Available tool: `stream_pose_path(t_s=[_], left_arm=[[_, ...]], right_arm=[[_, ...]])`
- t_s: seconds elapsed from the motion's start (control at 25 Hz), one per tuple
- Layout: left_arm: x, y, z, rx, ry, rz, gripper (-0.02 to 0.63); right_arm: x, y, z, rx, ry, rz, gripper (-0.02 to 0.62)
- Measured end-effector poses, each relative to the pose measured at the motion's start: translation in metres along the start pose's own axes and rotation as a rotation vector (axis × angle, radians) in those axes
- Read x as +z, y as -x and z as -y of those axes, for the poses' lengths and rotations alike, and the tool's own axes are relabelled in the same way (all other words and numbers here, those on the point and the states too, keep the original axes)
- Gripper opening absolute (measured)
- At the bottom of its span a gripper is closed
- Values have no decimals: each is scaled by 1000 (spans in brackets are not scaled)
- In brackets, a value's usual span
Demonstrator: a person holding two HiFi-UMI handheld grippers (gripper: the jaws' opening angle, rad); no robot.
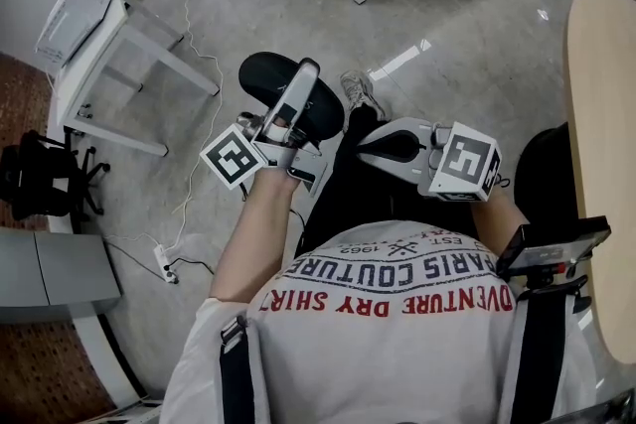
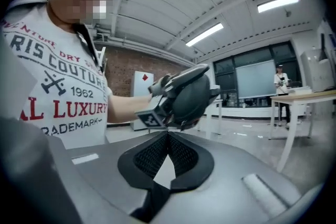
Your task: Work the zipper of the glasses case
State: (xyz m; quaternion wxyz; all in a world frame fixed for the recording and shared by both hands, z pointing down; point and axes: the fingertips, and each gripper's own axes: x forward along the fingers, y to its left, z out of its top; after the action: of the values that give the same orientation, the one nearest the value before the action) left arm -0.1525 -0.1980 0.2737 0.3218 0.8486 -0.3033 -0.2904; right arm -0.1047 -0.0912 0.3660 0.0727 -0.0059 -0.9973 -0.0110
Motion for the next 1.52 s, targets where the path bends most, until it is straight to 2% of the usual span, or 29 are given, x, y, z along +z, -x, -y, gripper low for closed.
stream_pose_path(t_s=[0.12,0.2,0.24,0.32,0.4,0.56,0.8,1.52], left_arm=[[-18,8,-3,149,-451,-171,245],[-32,15,-8,230,-706,-268,245],[-39,19,-11,253,-789,-308,245],[-52,27,-17,271,-871,-367,245],[-63,36,-23,279,-878,-395,245],[-74,46,-34,296,-835,-410,245],[-78,48,-39,294,-799,-423,245],[-86,42,-37,278,-787,-434,245]], right_arm=[[6,14,26,-128,-78,58,0],[7,24,40,-201,-89,68,-3],[6,28,46,-232,-87,66,-3],[5,35,56,-276,-96,70,-3],[4,42,63,-310,-118,82,-3],[1,49,73,-361,-160,107,-2],[-8,46,73,-354,-172,67,0],[-13,44,72,-346,-172,58,0]])
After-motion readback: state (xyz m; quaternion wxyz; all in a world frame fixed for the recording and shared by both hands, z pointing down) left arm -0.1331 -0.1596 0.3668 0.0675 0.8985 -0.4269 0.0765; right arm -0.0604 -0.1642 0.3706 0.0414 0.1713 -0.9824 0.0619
